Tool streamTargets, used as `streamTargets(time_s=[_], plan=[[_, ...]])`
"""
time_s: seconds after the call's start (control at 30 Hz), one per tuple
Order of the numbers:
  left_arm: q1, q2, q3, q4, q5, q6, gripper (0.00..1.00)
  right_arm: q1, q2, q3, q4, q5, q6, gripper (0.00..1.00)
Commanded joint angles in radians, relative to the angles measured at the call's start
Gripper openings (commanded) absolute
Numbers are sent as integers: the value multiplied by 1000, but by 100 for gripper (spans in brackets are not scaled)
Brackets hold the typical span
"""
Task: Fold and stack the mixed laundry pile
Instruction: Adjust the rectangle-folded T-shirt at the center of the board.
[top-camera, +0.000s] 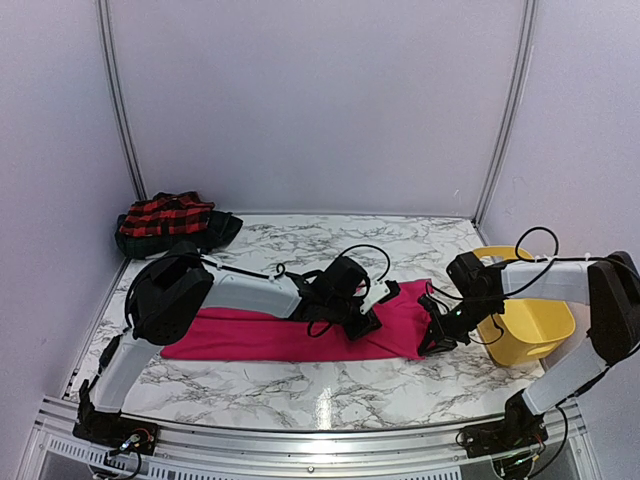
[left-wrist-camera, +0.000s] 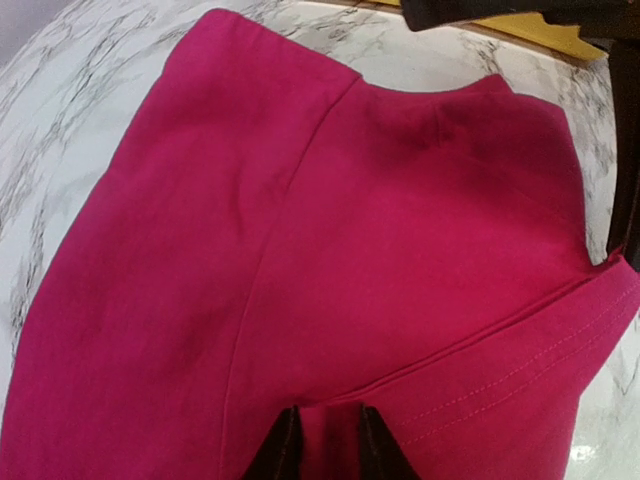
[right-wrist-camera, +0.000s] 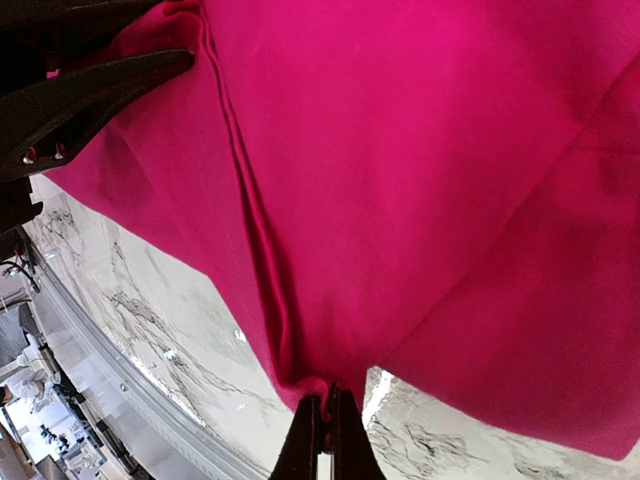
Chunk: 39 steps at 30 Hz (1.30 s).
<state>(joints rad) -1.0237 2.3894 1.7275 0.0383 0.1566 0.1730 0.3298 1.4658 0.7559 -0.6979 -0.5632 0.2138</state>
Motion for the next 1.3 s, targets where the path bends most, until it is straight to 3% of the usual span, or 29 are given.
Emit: streamTargets(time_s=[0.0, 0.1, 0.27, 0.53, 0.97, 1.13, 1.27], plan=[[5, 7, 23, -33, 59, 2, 14, 4, -16, -4, -2, 3, 4, 0], [4, -7, 23, -30, 70, 3, 0, 5, -13, -6, 0, 3, 2, 0], [4, -64, -16, -6, 66, 23, 0, 3, -26, -1, -1, 7, 5, 0], [2, -275, -241, 144, 120, 59, 0, 2, -47, 10, -13, 17, 5, 0], [-10, -328, -400, 158, 176, 157, 0, 14, -114, -30, -42, -30, 20, 0], [-10, -310, -396, 181, 166, 108, 0, 15, -96, 33, -59, -9, 7, 0], [3, -302, -398, 246, 154, -16, 0, 11, -39, 165, -75, 63, -13, 0]])
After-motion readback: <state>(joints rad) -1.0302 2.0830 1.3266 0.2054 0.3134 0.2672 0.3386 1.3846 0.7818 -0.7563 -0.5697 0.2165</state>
